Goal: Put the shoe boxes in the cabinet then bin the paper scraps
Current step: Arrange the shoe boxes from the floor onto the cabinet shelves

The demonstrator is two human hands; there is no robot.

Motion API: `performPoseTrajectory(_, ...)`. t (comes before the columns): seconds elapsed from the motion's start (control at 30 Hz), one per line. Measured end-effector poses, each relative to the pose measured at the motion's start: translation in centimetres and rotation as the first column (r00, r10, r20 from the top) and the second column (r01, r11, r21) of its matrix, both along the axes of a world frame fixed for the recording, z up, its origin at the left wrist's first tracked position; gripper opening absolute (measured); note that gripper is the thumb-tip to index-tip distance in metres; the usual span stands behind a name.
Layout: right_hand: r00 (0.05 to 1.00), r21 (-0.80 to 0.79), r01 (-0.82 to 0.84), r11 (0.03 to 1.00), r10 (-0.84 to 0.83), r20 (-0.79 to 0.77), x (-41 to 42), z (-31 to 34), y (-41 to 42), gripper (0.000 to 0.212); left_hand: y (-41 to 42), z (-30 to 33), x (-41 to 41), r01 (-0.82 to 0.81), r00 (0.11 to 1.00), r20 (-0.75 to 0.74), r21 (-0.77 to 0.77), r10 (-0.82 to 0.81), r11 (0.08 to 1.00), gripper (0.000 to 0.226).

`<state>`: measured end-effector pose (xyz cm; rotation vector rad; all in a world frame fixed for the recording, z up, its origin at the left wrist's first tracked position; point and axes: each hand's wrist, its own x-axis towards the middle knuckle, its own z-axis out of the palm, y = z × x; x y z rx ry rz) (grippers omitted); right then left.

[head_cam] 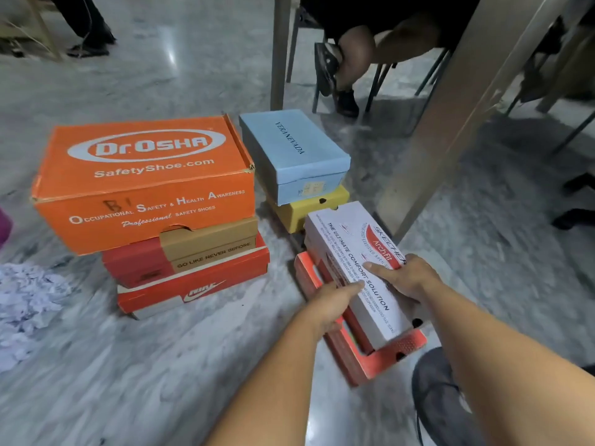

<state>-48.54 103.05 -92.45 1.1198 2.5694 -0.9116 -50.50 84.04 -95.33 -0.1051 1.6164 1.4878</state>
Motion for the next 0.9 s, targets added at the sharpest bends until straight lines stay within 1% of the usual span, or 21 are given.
performPoseTrajectory(0.03,1.0,-0.016,-0.017,1.0,0.017,-0.01,0.0,0.2,0.1,0.068,0.3,-0.3,0.1,-0.055,0.998,0.014,0.021,0.055,0.998,0.053)
performPoseTrajectory(0.07,0.999,-0.033,-0.037,0.999,0.037,-0.015,0.1,0.6,0.1,0.064,0.3,-0.1,0.4,-0.108,0.994,0.029,0.038,0.107,0.993,0.056)
performPoseTrajectory(0.2,0.984,-0.022,-0.173,0.985,0.171,-0.057,0.1,2.9,-3.2,0.054,-3.1,0.8,1.4,-0.313,0.949,0.044,0.045,0.311,0.949,0.06)
performPoseTrajectory(0.27,0.964,-0.053,-0.254,0.966,0.249,-0.089,-0.1,4.4,-5.7,0.053,-6.4,1.7,2.0,-0.344,0.939,0.029,0.026,0.344,0.938,0.058)
performPoseTrajectory(0.33,0.94,-0.119,-0.337,0.934,0.326,-0.097,-0.4,5.4,-8.6,0.056,-10.7,2.8,3.3,-0.36,0.932,0.042,0.005,0.36,0.933,0.052)
performPoseTrajectory(0.4,0.901,-0.197,-0.433,0.88,0.427,-0.076,-0.9,6.0,-11.8,0.072,-15.6,3.4,5.2,-0.37,0.925,0.083,-0.029,0.371,0.929,0.054)
performPoseTrajectory(0.43,0.867,-0.206,-0.492,0.846,0.496,-0.033,-0.9,6.4,-13.8,0.073,-18.2,3.5,6.4,-0.374,0.921,0.105,-0.042,0.376,0.927,0.052)
performPoseTrajectory(0.47,0.822,-0.222,-0.557,0.8,0.57,-0.009,-0.7,6.9,-16.3,0.068,-20.9,3.6,7.7,-0.4,0.906,0.129,-0.044,0.402,0.915,0.05)
performPoseTrajectory(0.53,0.732,-0.27,-0.65,0.711,0.681,0.03,-0.7,6.7,-21.5,0.07,-26.7,3.2,10.5,-0.474,0.867,0.147,-0.053,0.476,0.879,0.052)
performPoseTrajectory(0.57,0.682,-0.336,-0.667,0.665,0.726,0.084,-0.5,6.7,-24.6,0.073,-29.6,2.9,11.8,-0.528,0.836,0.141,-0.054,0.53,0.847,0.053)
performPoseTrajectory(0.6,0.635,-0.403,-0.661,0.633,0.758,0.147,-0.3,6.4,-28.1,0.071,-32.7,2.6,13.2,-0.587,0.798,0.128,-0.055,0.589,0.808,0.053)
performPoseTrajectory(0.63,0.558,-0.446,-0.67,0.594,0.799,0.224,-0.1,6.3,-31.9,0.066,-35.9,2.4,14.6,-0.644,0.756,0.107,-0.056,0.646,0.763,0.049)
performPoseTrajectory(0.67,0.493,-0.5,-0.667,0.552,0.83,0.259,0.4,6.3,-36.1,0.06,-39.0,2.5,16.1,-0.689,0.716,0.089,-0.071,0.692,0.722,0.046)
performPoseTrajectory(0.7,0.404,-0.537,-0.696,0.476,0.878,0.256,0.6,5.5,-39.8,0.061,-42.2,2.5,17.7,-0.723,0.68,0.074,-0.097,0.73,0.684,0.045)
performPoseTrajectory(0.77,0.274,-0.569,-0.744,0.351,0.936,0.22,1.7,4.1,-47.3,0.066,-47.8,2.4,21.2,-0.79,0.598,0.049,-0.137,0.8,0.598,0.046)
performPoseTrajectory(0.83,0.226,-0.585,-0.751,0.306,0.952,0.207,3.7,3.1,-54.2,0.067,-52.9,2.0,24.9,-0.853,0.492,0.047,-0.172,0.869,0.492,0.047)
performPoseTrajectory(0.9,0.142,-0.577,-0.785,0.225,0.972,0.187,6.0,3.0,-60.1,0.061,-57.2,1.4,27.9,-0.894,0.386,0.06,-0.221,0.92,0.39,0.051)
